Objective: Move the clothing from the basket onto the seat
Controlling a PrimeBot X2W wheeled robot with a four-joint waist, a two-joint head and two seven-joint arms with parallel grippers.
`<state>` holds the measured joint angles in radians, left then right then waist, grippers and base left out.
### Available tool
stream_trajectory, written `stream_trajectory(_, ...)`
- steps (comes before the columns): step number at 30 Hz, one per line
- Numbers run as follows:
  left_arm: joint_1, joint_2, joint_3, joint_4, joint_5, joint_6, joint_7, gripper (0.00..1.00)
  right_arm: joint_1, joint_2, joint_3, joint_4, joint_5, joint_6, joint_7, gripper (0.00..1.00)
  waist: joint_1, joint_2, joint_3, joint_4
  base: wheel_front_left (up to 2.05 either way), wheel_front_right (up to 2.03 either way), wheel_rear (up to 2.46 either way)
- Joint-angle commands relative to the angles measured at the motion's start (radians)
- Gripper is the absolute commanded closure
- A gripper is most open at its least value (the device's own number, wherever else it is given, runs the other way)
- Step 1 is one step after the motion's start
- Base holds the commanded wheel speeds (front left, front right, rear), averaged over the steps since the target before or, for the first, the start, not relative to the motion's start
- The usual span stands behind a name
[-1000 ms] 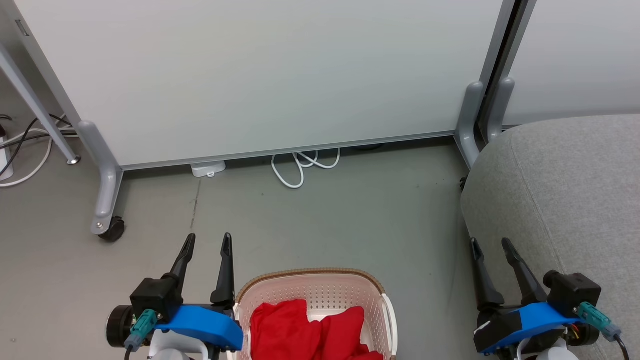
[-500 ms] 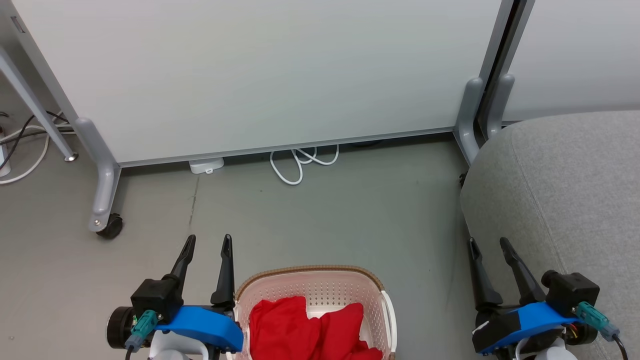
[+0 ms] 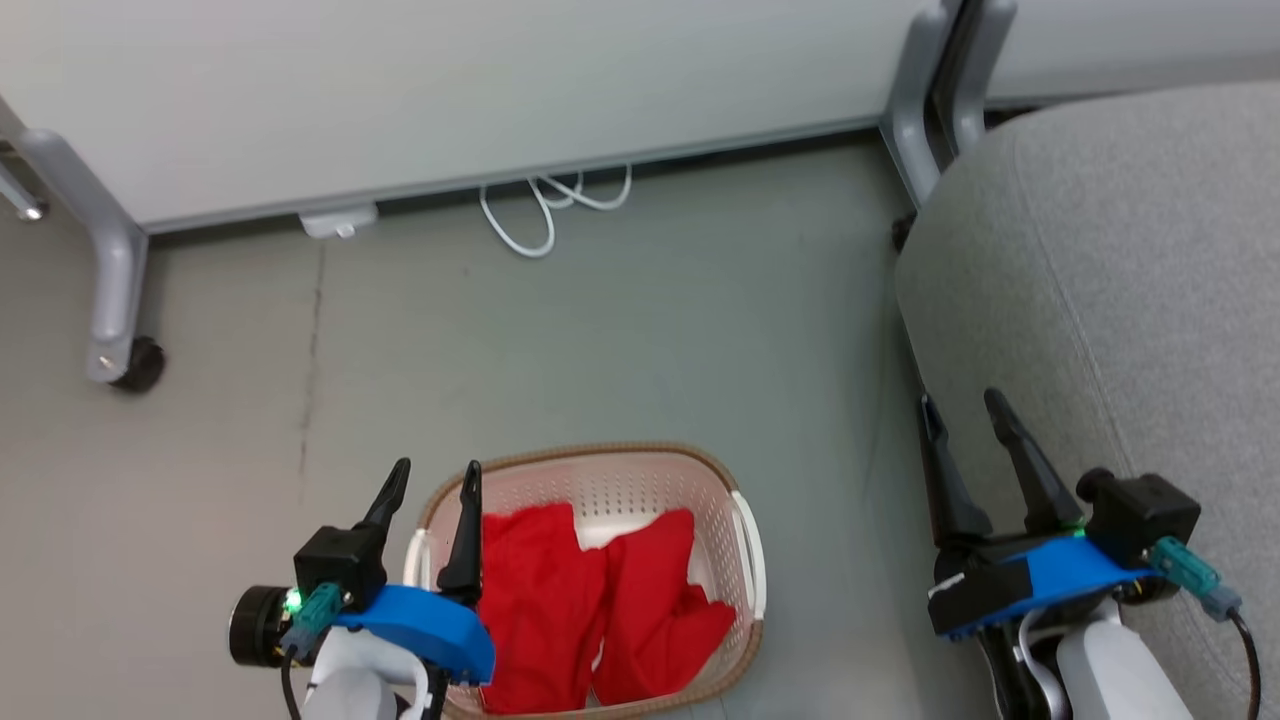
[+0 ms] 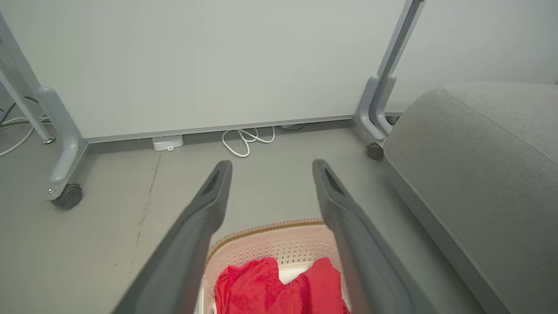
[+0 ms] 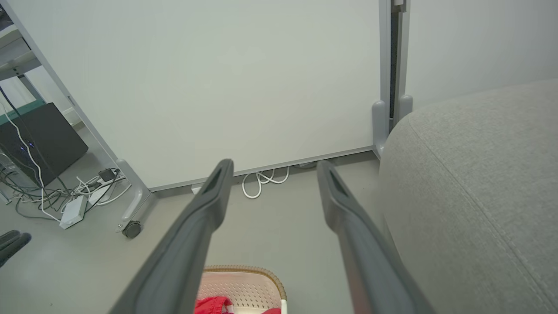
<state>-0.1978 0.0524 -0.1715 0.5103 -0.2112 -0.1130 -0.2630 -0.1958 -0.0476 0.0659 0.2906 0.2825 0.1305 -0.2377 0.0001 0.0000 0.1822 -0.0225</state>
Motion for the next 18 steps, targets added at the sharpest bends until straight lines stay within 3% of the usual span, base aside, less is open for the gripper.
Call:
stream_trajectory(1, -0.042, 0.009, -0.005, 0.023, 0.007, -0.004, -0.003, 0.0, -0.032, -0.005, 0.005, -0.012, -0.003, 0.0, -0.002, 0.0, -0.0001, 0.0, 0.089, -0.041, 0.0, 0.0, 0.0)
stream_trajectory(18, -0.338, 0.085, -0.116, 0.347, 0.039, -0.018, 0.02, 0.0, -0.2, -0.004, 0.094, -0.065, 0.048, 0.0, -0.029, 0.0, -0.0001, 0.0, 0.428, -0.185, 0.0, 0.0, 0.0)
